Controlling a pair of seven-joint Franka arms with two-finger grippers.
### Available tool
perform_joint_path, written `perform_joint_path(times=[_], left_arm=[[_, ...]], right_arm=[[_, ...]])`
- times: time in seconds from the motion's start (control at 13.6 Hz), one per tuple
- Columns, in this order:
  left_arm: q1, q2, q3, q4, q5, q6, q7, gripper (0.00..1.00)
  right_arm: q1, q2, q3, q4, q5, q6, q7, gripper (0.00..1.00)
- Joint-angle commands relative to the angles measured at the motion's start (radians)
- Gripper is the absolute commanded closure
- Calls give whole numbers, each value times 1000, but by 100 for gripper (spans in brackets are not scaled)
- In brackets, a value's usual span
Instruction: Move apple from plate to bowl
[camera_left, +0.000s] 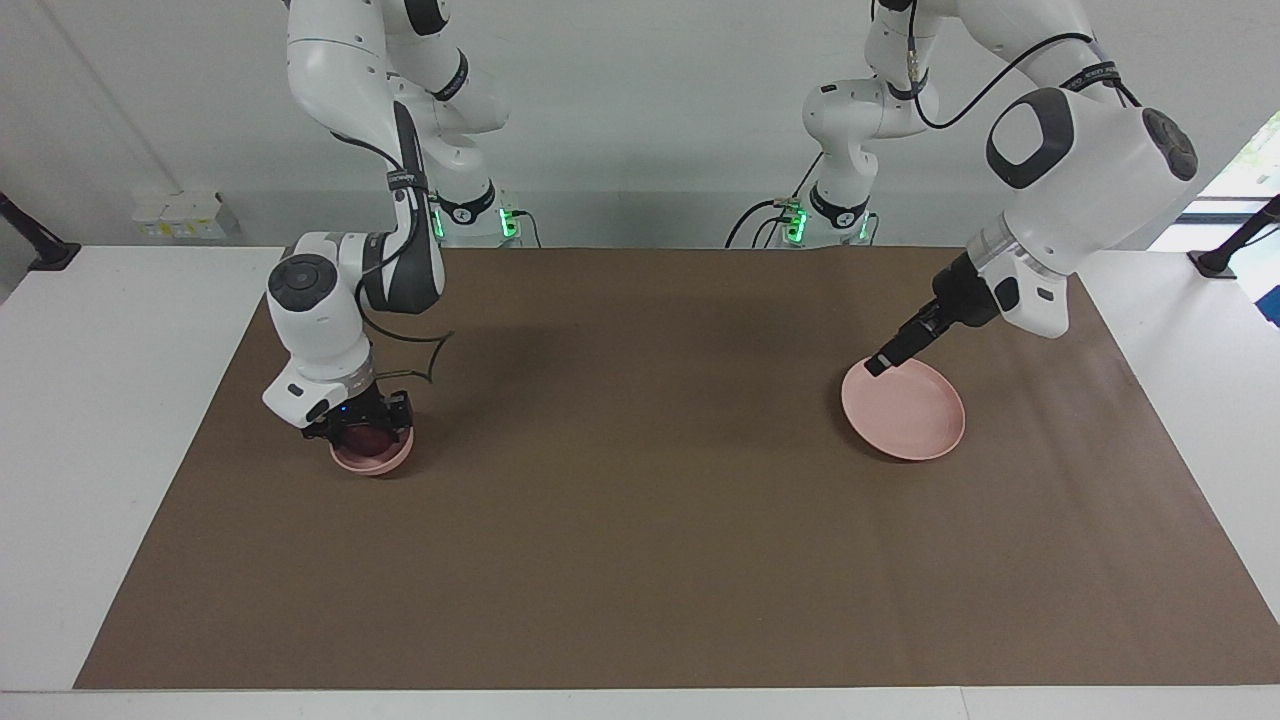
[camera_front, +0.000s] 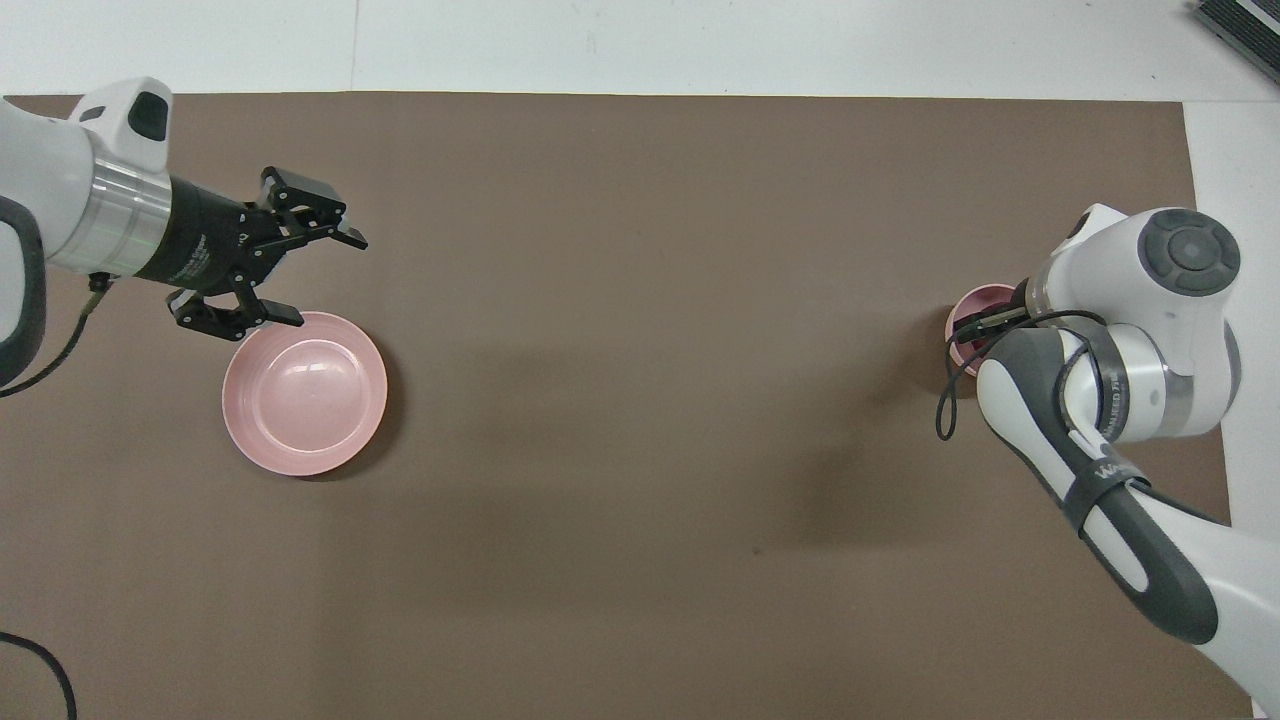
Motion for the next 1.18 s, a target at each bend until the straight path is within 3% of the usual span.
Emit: perform_joint_path(times=[0.0, 0.29, 0.66, 0.88, 1.1], left_arm=[[-94, -6, 117, 14, 51, -10, 145, 0], [-212, -43, 198, 34, 209, -12, 331, 0], [-189, -78, 211, 31, 226, -44, 536, 0], [-189, -129, 211, 24, 334, -73, 667, 0], [-160, -158, 211, 20, 338, -113, 672, 0]], right_arm=[[-6, 17, 9, 14, -21, 16, 43, 74], [-8, 15, 9, 12, -18, 10, 42, 0], [-8, 0, 9, 29, -3, -16, 42, 0], [-3, -75, 14, 62, 39, -137, 43, 0], [-3, -138, 17, 127, 120, -308, 37, 0]])
